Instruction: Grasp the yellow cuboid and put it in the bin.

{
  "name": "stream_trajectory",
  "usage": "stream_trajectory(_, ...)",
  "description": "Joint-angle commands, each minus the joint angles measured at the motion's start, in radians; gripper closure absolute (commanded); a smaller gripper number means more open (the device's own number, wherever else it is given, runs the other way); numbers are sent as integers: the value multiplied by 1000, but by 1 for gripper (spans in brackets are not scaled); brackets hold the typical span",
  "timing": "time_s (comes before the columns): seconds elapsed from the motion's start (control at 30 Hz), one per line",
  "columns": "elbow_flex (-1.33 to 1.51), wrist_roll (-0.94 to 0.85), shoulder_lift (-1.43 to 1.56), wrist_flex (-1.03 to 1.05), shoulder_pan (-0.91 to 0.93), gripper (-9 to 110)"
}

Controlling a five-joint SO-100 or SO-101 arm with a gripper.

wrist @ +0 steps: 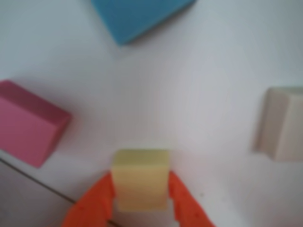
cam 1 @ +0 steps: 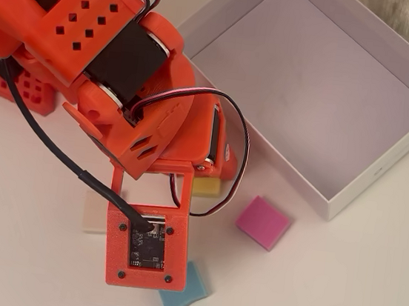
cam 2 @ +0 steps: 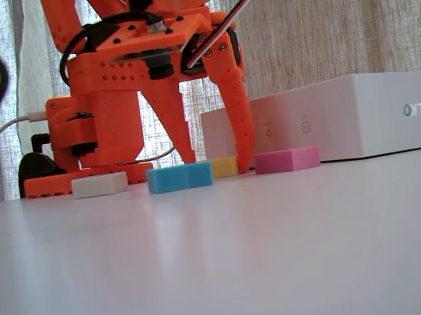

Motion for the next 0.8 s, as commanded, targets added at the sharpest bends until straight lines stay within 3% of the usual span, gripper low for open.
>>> stream_trajectory(0.0, 2, 5, -5, -17, 8, 99)
stream_trajectory(0.1, 9, 5, -6, -29, 8, 110)
stream_trajectory(0.47, -23, 2, 209, -46, 5, 110)
stream_trajectory(0.77, -339, 6, 436, 17, -114, 110)
